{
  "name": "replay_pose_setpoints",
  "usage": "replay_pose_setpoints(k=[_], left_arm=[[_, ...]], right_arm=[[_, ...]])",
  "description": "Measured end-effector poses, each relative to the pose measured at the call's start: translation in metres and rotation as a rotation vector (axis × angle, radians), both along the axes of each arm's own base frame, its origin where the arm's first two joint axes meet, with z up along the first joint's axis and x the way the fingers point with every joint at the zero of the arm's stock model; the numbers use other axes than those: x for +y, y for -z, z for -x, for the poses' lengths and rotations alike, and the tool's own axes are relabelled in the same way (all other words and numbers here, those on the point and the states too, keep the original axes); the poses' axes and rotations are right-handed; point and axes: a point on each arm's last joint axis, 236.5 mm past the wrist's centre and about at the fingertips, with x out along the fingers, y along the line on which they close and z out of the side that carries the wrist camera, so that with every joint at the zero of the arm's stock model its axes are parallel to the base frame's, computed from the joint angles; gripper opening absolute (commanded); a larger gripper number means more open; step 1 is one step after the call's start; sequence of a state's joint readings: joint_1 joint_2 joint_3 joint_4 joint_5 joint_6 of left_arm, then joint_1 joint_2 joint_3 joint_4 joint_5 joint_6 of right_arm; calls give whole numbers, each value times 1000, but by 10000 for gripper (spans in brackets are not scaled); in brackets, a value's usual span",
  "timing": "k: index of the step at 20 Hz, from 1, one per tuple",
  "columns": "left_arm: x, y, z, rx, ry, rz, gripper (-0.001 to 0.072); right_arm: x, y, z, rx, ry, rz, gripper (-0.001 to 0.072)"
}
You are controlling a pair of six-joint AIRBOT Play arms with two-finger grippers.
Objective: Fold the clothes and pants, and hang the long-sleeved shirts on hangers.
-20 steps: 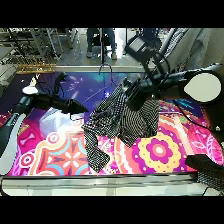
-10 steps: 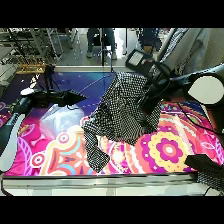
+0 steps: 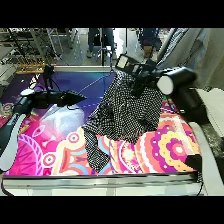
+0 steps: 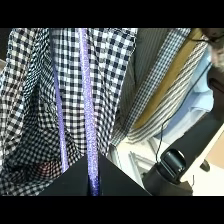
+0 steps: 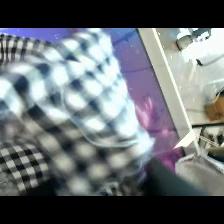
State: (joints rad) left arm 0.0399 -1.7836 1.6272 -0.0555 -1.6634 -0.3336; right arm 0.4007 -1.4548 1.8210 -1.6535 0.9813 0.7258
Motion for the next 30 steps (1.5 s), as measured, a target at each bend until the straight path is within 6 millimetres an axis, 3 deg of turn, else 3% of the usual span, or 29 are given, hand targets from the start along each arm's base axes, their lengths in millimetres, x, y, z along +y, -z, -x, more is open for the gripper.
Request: replay_pose_setpoints(k=[1,2,3,4,6,8,11,14,15,16,17,18,19,21,23,24,25,28,30], left_arm=[[0,2,0,2,0,-4,72],[0,3,-3,5,-10,-5,321],[0,-1,-5,1,-17,12,617],[1,-1,-13,2,-51,8,711],[4,4,-38,22,-153,-20,714],[17,-6,-65,6,-266,-31,715],[48,-52,-95,-92,-405,-24,714],[77,-114,-100,-180,-495,5,707],[86,-131,-100,-186,-529,4,650],[94,-136,-101,-161,-567,-26,477],[100,-132,-102,-98,-604,-87,436],[107,-118,-105,-8,-649,-167,442],[117,-93,-106,117,-705,-269,446],[139,-34,-102,362,-791,-456,684],[139,15,-88,559,-794,-541,703],[128,36,-81,627,-760,-555,703],[104,57,-70,690,-689,-554,703],[20,106,-46,716,-542,-532,708],[-35,125,-32,661,-488,-522,710]], right_arm=[[3,5,-6,-2,-6,-1,46],[4,13,-9,4,-17,18,25],[9,17,-11,14,-23,-1,24],[13,17,-12,9,-31,-13,23],[16,21,-12,20,-38,-20,22],[16,29,-7,56,-48,-5,22],[12,52,2,130,-59,37,22],[4,70,5,178,-31,63,22],[2,72,5,185,-13,57,21],[-1,73,3,185,20,44,22],[-6,71,-1,178,65,22,22],[-13,68,-6,165,130,-6,22],[-22,62,-12,145,204,-38,22],[-44,49,-21,96,347,-81,22],[-66,29,-27,42,460,-120,22],[-71,20,-29,20,492,-140,22],[-75,10,-30,0,516,-161,22],[-82,-17,-29,-43,561,-219,22],[-85,-30,-28,-59,579,-245,22]])
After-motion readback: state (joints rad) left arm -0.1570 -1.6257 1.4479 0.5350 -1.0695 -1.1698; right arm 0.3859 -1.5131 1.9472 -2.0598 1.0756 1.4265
